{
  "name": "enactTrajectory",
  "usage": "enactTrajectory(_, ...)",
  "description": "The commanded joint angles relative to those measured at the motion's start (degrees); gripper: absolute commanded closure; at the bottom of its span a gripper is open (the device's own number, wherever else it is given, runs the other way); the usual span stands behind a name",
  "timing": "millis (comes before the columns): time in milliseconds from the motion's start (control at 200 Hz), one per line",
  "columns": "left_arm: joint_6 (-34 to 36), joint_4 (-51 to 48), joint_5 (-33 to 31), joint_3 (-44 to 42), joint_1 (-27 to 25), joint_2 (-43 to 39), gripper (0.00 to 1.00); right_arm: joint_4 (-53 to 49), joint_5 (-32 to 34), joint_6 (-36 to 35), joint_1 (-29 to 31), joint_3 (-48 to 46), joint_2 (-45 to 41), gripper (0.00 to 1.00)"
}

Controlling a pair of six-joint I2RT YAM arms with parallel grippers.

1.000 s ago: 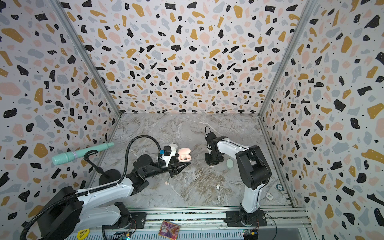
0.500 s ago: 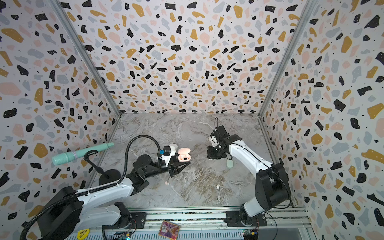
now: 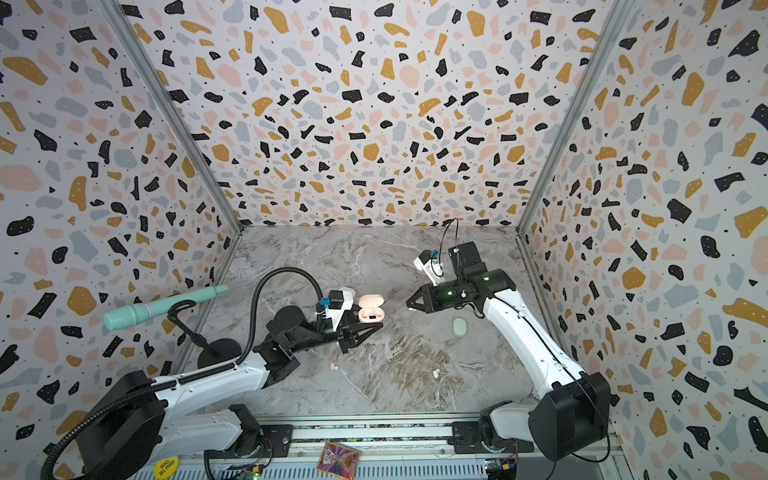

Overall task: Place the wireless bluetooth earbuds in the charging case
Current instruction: 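Lift the pink earbud and carry it toward the open case in the left gripper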

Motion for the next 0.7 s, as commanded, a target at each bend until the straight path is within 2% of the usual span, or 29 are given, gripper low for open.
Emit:
enactTrajectory(0, 1.36, 0.04, 2.77, 3.24, 0.22, 0.46, 0.67, -5.02, -7.40, -6.35, 0.01, 3.97, -2.80, 0.92)
enactTrajectory(426, 2.36, -1.54, 6.64, 6.88, 0.20, 1.94, 0.67, -5.37, -20.48, -8.59, 1.67, 6.46, -9.11, 0.93)
enactTrajectory(696, 1.27, 1.58, 8.43, 7.94, -0.94, 3.33, 0.67, -4.23, -19.86, -7.72, 7.64, 6.70, -7.37, 0.93)
